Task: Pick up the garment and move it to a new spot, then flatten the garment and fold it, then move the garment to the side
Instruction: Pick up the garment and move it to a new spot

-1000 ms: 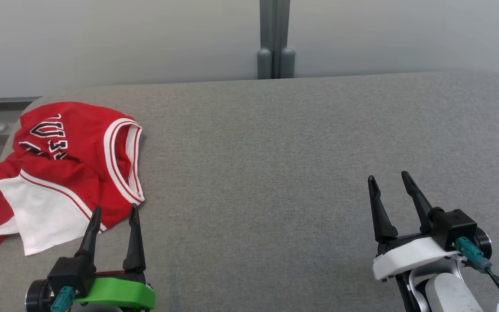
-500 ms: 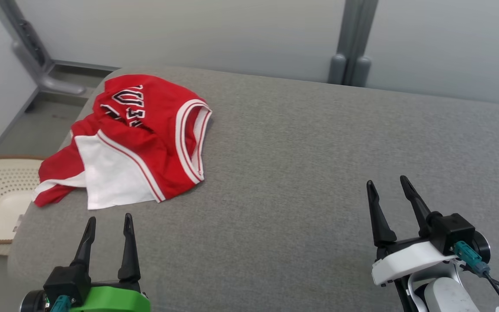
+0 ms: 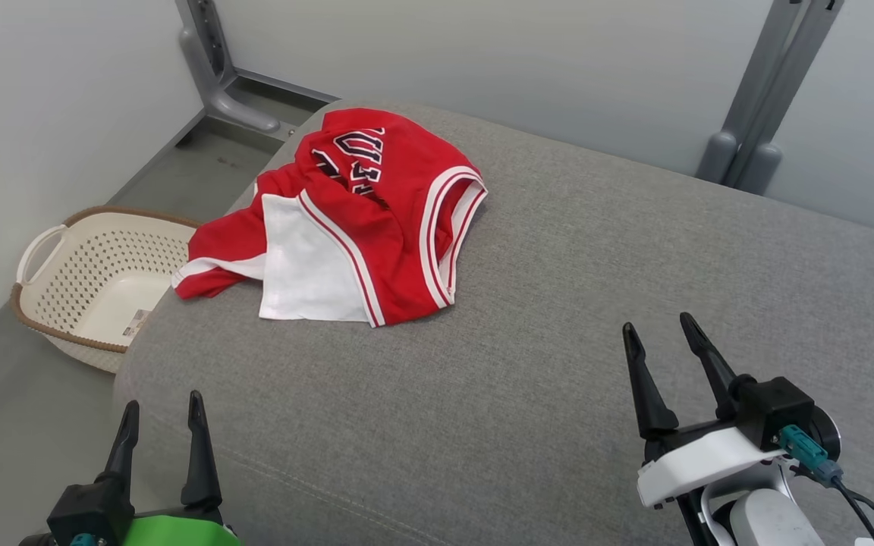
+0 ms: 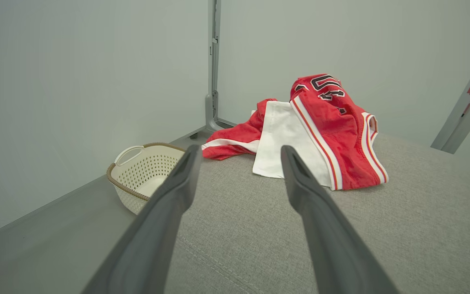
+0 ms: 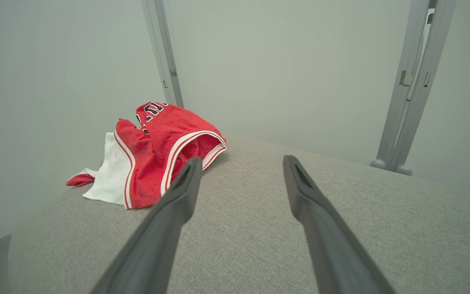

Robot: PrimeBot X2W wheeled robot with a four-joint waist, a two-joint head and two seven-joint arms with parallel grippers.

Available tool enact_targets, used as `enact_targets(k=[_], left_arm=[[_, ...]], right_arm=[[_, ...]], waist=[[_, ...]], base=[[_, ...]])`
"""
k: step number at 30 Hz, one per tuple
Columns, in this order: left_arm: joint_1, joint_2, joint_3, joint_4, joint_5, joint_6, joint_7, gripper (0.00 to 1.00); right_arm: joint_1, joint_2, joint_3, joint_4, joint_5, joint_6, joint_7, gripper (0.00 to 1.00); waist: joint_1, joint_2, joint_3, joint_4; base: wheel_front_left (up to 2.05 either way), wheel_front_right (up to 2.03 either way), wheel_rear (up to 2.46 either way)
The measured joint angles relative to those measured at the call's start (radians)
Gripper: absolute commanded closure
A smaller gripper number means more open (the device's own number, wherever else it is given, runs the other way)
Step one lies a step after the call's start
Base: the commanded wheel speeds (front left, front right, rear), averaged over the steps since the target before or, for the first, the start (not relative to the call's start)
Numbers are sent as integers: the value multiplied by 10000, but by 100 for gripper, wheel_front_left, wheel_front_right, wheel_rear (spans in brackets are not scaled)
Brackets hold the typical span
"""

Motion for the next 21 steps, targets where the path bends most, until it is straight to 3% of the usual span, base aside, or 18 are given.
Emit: enact_targets(k=[9,21], left_arm=[[-1062,19,113,637,-708,-150,742,0],[-6770,192,949,4813,-3156,-777,2738,0]], right_arm=[[-67,4,61,58,-380,0,2,0],[-702,8,123,-813,-1448,2,698,0]], waist=[[0,0,300,-127],[0,0,1686,-973]], base=[[0,0,0],[0,0,0]])
